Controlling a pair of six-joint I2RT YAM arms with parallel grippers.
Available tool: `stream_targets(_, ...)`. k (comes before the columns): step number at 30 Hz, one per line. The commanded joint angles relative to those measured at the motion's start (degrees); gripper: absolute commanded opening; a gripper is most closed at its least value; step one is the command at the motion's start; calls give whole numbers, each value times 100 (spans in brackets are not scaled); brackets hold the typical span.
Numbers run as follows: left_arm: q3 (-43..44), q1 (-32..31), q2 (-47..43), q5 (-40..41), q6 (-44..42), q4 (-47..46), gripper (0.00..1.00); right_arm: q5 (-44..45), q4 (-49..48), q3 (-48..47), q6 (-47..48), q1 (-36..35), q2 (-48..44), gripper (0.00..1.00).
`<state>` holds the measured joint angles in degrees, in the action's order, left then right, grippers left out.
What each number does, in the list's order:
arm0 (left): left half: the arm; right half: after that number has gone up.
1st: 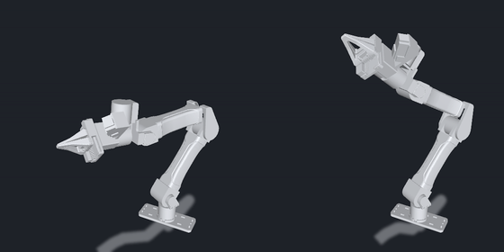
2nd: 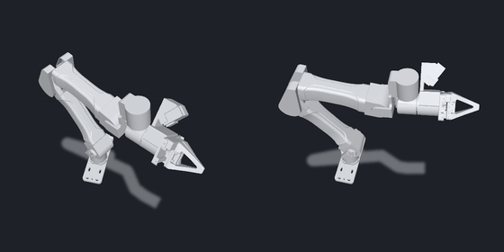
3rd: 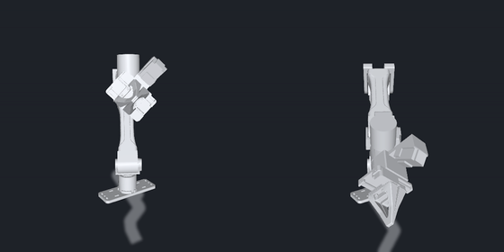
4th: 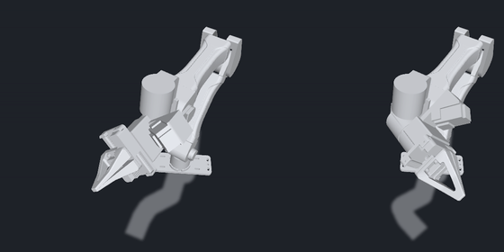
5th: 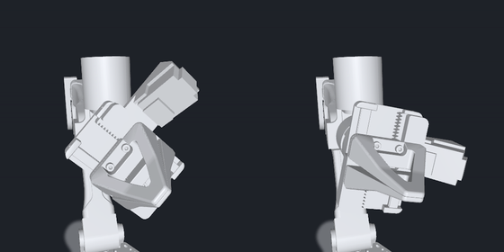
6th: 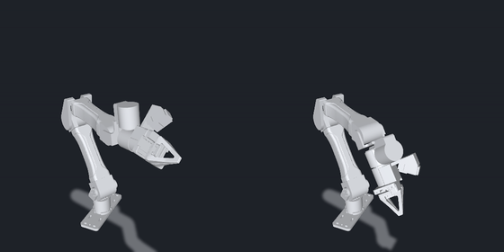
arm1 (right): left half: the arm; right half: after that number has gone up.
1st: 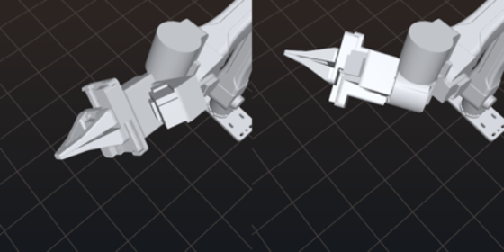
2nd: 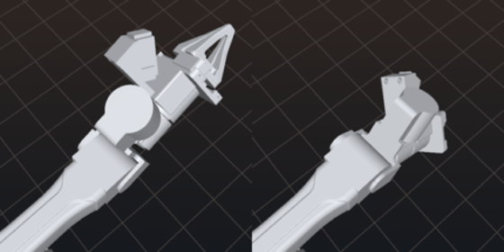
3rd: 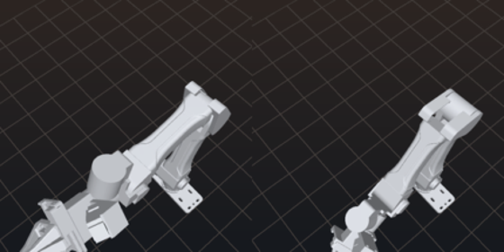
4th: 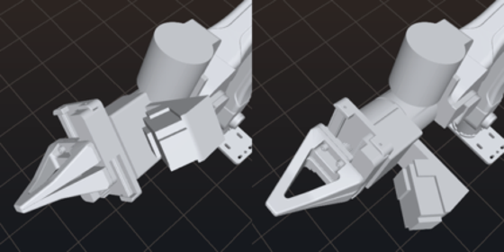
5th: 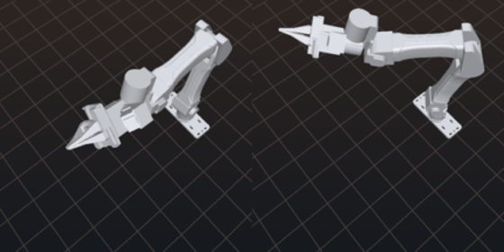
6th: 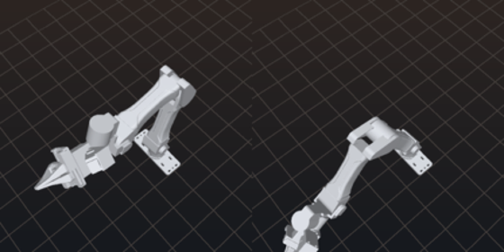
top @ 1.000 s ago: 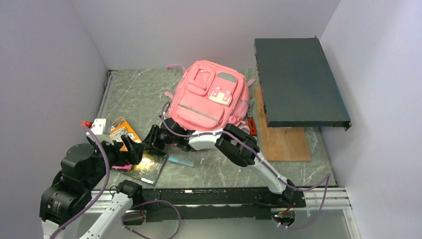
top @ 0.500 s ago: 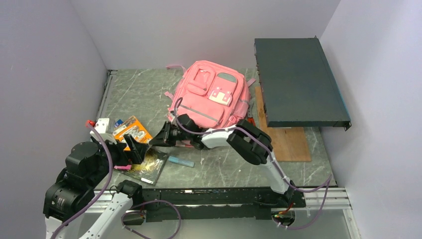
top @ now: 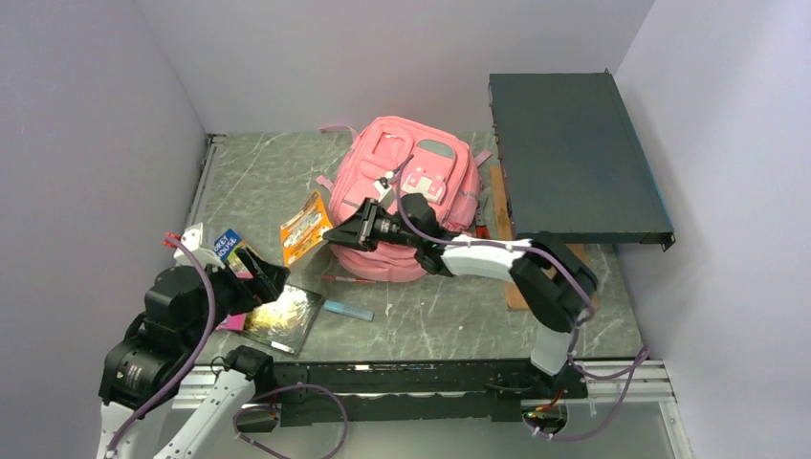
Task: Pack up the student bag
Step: Pick up the book from the center of the board.
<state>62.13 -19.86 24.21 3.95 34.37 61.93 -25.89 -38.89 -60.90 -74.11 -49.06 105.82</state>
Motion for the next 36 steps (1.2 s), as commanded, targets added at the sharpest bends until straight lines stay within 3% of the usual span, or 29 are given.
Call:
stream_targets(1, -445, 8, -102, 382, 1459, -295, 100, 150, -555, 279, 221, 117, -1142, 0)
stream_targets(12, -1744, 8, 128, -1549, 3413, -2984, 100, 672, -901, 1186, 202, 230, -2476, 0)
stream_targets(23, -2628, 13, 226, -2035, 4615, -4616, 100, 903, -1845, 1976, -150, 229, -2984, 0)
stream_targets(30, -2707, 8, 403, -1976, 4949, -5207, 99, 1026, -2383, 2267, -394, 180, -3021, 0)
stream_targets(32, -2727, 8, 535, -2069, 5109, -5525, 96, 1025, -2572, 2337, -412, 121, -3018, 0)
stream_targets(36, -2872, 8, 758, -2299, 5404, -6466, 70, 951, -2801, 2400, -253, -44, -3049, 0)
